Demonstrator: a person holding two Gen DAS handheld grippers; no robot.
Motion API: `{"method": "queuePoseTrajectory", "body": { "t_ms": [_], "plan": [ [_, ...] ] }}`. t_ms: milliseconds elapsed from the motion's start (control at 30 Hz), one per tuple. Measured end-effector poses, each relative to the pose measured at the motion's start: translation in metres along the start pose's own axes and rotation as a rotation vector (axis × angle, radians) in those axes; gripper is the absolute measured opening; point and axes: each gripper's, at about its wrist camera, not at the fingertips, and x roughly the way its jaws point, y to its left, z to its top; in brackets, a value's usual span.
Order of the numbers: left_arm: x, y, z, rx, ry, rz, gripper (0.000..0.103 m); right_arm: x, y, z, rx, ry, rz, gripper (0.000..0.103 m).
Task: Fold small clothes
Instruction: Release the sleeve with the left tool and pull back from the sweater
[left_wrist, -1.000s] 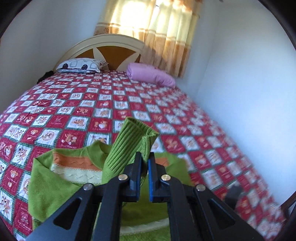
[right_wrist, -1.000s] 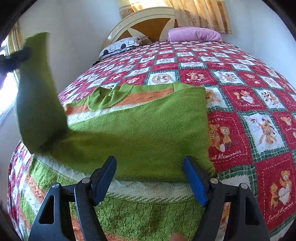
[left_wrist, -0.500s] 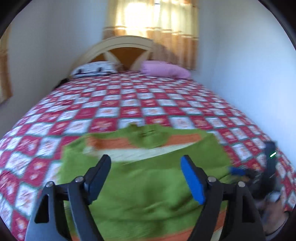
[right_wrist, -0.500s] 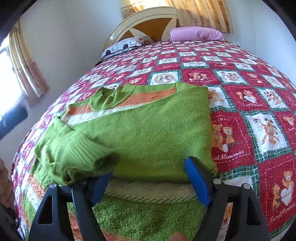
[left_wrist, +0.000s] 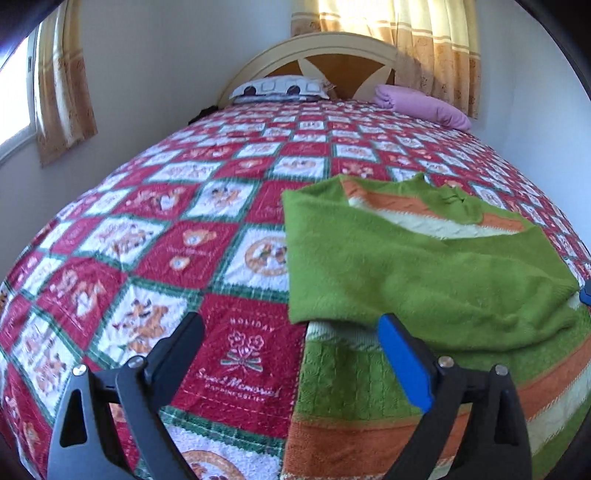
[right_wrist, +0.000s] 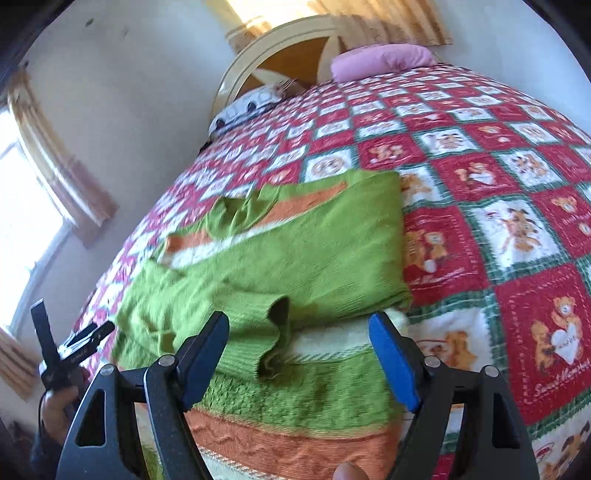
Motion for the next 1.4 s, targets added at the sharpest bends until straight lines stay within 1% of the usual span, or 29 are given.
{"method": "queuePoseTrajectory", "body": {
  "t_ms": [33,67,133,167,200,233,267,300,367,500,567,633,733,767,833,867,900,933,967,1000,1067,1100,1133,1167,1200,1233,1267,1333,1400],
  "plan": [
    [0.002,0.001,-0.001,-0.002,0.006,-0.003,0.097,0.002,0.003,0.001,-0.010,0.007,0.003,0.075],
    [0.001,0.001,-0.002,-0.006,0.007,-0.006,0.098,0.004,0.008,0.003,-0.028,0.009,0.003,0.069],
    [0.003,0.006,-0.002,-0.027,0.011,-0.015,0.100,0.009,0.019,0.007,-0.060,0.020,-0.002,0.066],
    [0.004,0.008,-0.003,-0.041,0.019,-0.016,0.100,0.015,0.023,0.009,-0.070,0.042,-0.004,0.066],
    [0.007,0.012,-0.003,-0.050,0.026,-0.018,0.100,0.026,0.028,0.010,-0.080,0.090,-0.005,0.061],
    [0.009,0.014,-0.004,-0.065,0.039,-0.020,0.100,0.034,0.031,0.008,-0.093,0.126,-0.012,0.049],
    [0.011,0.016,-0.004,-0.075,0.044,-0.023,0.100,0.040,0.038,0.007,-0.132,0.145,-0.046,0.015],
    [0.011,0.018,-0.004,-0.082,0.045,-0.027,0.100,0.041,0.046,0.006,-0.176,0.145,-0.083,0.003],
    [0.011,0.022,-0.006,-0.104,0.042,-0.035,0.101,0.032,0.057,0.012,-0.195,0.116,-0.067,0.002],
    [0.013,0.026,-0.007,-0.128,0.056,-0.044,0.101,-0.005,0.073,0.038,-0.235,-0.016,-0.120,0.002],
    [0.013,0.026,-0.008,-0.130,0.057,-0.044,0.101,-0.010,0.076,0.049,-0.254,-0.044,-0.177,0.002],
    [0.013,0.025,-0.008,-0.128,0.059,-0.039,0.103,-0.003,0.073,0.055,-0.259,-0.034,-0.219,0.002],
    [0.014,0.019,-0.008,-0.094,0.067,-0.031,0.103,0.028,0.056,0.050,-0.242,0.066,-0.239,0.003],
    [0.012,0.016,-0.007,-0.079,0.060,-0.028,0.103,0.038,0.048,0.046,-0.232,0.088,-0.262,0.004],
    [0.010,0.010,-0.004,-0.040,0.046,-0.036,0.103,0.046,0.037,0.038,-0.203,0.102,-0.288,0.011],
    [0.011,0.003,-0.002,0.000,0.042,-0.029,0.103,0.046,0.032,0.035,-0.175,0.101,-0.271,0.020],
    [0.013,-0.004,0.000,0.040,0.047,-0.018,0.103,0.046,0.028,0.032,-0.150,0.098,-0.248,0.034],
    [0.019,-0.014,0.003,0.100,0.064,0.002,0.103,0.044,0.026,0.029,-0.139,0.098,-0.233,0.042],
    [0.024,-0.018,0.006,0.124,0.072,0.020,0.103,0.043,0.026,0.027,-0.134,0.100,-0.215,0.057],
    [0.028,-0.020,0.008,0.136,0.080,0.038,0.103,0.042,0.027,0.025,-0.136,0.100,-0.200,0.062],
    [0.033,-0.014,0.013,0.120,0.076,0.087,0.103,0.040,0.033,0.020,-0.159,0.102,-0.186,0.061],
    [0.034,-0.005,0.015,0.087,0.068,0.110,0.103,0.040,0.037,0.017,-0.181,0.109,-0.217,0.058],
    [0.035,0.007,0.016,0.031,0.074,0.127,0.103,0.041,0.040,0.014,-0.197,0.116,-0.243,0.050],
    [0.038,0.021,0.014,-0.037,0.094,0.111,0.103,0.045,0.042,0.013,-0.206,0.121,-0.248,0.022],
    [0.039,0.028,0.012,-0.073,0.104,0.093,0.103,0.046,0.042,0.011,-0.216,0.122,-0.247,0.015],
    [0.042,0.037,0.010,-0.117,0.122,0.061,0.103,0.046,0.044,0.010,-0.227,0.117,-0.245,0.014],
    [0.043,0.042,0.010,-0.139,0.132,0.052,0.103,0.046,0.045,0.010,-0.234,0.113,-0.247,0.013],
    [0.043,0.044,0.008,-0.154,0.135,0.049,0.103,0.045,0.045,0.010,-0.233,0.105,-0.247,0.013],
    [0.042,0.042,0.006,-0.145,0.131,0.071,0.103,0.045,0.043,0.009,-0.228,0.114,-0.250,0.013]
  ]
}}
